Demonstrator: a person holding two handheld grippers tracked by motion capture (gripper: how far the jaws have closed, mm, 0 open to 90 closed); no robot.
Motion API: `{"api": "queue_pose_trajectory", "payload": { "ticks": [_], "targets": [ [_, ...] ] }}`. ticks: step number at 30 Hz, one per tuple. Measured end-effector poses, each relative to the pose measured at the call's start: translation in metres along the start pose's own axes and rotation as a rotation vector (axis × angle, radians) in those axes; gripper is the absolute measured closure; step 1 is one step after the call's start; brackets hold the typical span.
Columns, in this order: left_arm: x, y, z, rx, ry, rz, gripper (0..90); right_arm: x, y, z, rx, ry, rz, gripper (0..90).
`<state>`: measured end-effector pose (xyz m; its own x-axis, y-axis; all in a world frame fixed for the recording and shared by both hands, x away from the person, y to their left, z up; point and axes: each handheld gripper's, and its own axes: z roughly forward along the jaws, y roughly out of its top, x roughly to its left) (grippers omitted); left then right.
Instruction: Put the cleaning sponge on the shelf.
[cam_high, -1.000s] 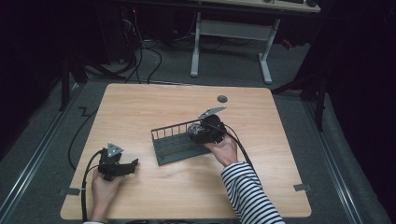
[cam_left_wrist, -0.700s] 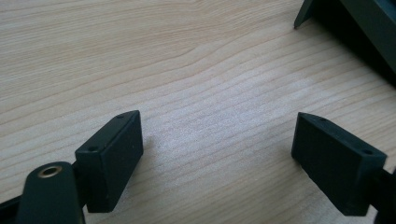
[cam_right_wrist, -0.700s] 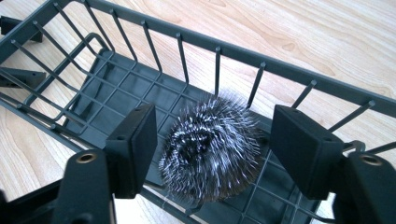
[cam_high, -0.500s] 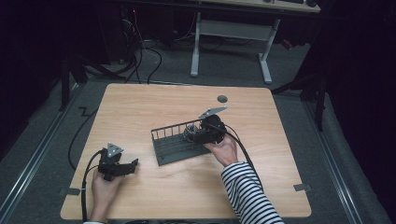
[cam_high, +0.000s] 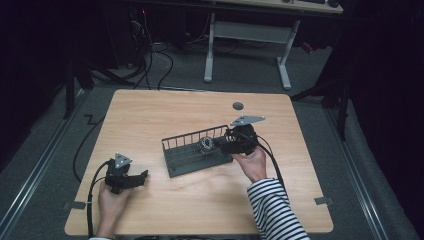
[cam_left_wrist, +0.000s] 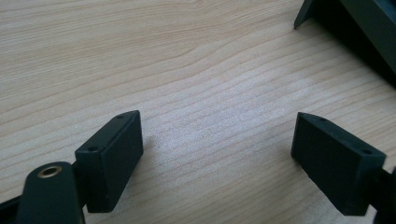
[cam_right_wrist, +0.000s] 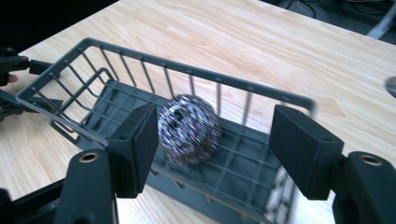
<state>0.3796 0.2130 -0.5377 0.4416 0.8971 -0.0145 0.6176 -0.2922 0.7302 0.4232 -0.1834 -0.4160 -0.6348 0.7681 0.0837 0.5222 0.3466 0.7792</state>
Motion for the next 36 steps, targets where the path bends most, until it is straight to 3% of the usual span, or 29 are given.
{"api": "queue_pose_trajectory", "payload": {
  "ticks": [4, 12, 26, 36],
  "targets": [
    [0.0, 0.0, 0.0, 0.0, 0.0, 0.0, 17.2, -0.009, -0.008, -0.014, -0.039, -0.009, 0.034, 34.6],
    [0.0, 0.0, 0.0, -0.001, 0.0, -0.001, 17.2, -0.016, -0.02, -0.036, -0.053, -0.045, 0.034, 34.8],
    [0.0, 0.0, 0.0, -0.001, 0.0, -0.001, 17.2, -0.028, -0.049, -0.051, -0.06, -0.074, 0.081, 35.2],
    [0.0, 0.0, 0.0, -0.001, 0.001, -0.001, 17.2, -0.038, -0.083, -0.05, -0.043, -0.105, 0.135, 35.5]
  ]
}}
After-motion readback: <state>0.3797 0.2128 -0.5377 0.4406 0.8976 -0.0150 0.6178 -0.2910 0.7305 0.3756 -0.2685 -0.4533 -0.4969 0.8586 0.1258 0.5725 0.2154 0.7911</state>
